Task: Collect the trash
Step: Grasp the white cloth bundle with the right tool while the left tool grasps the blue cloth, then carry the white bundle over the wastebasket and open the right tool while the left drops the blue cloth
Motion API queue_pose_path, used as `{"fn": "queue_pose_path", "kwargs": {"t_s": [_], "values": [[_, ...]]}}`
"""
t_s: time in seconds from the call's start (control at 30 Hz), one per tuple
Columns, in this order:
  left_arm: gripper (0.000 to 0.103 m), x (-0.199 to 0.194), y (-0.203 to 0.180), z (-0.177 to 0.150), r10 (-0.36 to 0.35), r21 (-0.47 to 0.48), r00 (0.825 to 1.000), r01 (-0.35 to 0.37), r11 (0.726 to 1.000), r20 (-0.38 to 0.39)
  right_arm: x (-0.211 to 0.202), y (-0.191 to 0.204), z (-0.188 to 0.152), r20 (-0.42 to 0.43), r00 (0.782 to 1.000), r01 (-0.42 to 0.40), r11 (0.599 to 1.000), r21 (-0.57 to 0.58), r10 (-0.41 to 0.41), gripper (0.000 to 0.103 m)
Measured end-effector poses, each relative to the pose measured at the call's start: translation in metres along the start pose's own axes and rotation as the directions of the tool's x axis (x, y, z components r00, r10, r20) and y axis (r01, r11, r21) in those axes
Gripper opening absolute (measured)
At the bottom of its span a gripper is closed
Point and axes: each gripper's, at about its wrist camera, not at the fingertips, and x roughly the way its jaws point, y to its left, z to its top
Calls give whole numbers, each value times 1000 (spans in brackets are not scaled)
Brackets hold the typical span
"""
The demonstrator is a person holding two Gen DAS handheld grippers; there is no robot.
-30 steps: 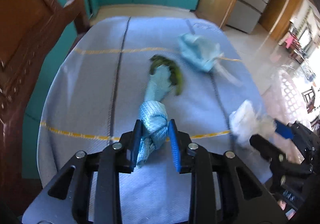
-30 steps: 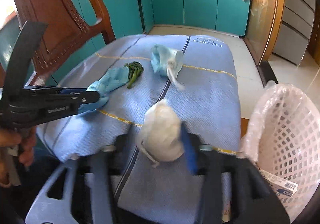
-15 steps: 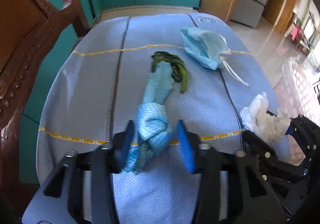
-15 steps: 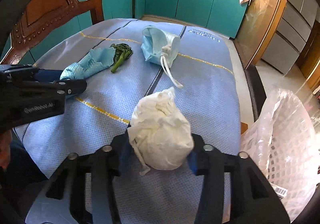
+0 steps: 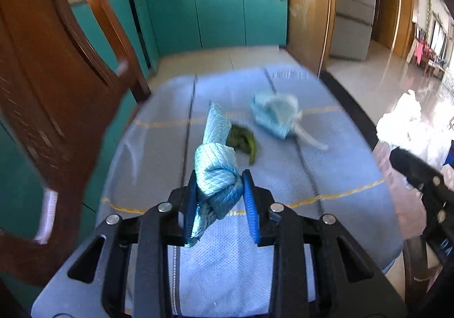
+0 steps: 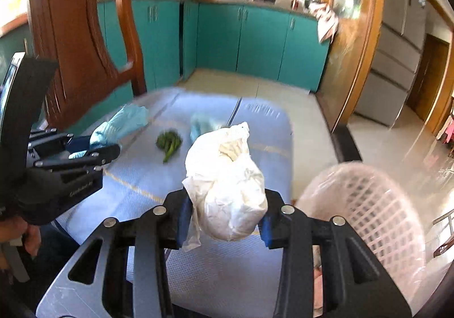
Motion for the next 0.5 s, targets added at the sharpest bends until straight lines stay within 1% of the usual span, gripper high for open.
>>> {"fn": "queue_pose_path", "kwargs": {"t_s": [0.1,0.13,0.2,0.23,0.3,0.5], "values": [[31,-37,-2,10,28,-10,994,-27,1000,104,-32,-9,9,72,997,10,1000,19,-11,39],[31,-54,-3,14,40,-16,988,-38,999,147,-43,-11,11,96,995,14,1000,24,-16,39],[32,-78,-5,17,58,-29,976,-53,998,209,-62,-16,15,135,991,18,999,30,-21,39],[32,-93,-6,18,66,-37,967,-59,998,245,-74,-18,17,161,987,23,999,31,-28,39],[32,-114,-8,20,66,-46,954,-55,997,292,-90,-21,18,192,981,33,999,36,-39,39],[32,-156,-17,17,49,-42,933,-37,998,357,-120,-26,14,242,969,37,997,63,-51,39]]}}
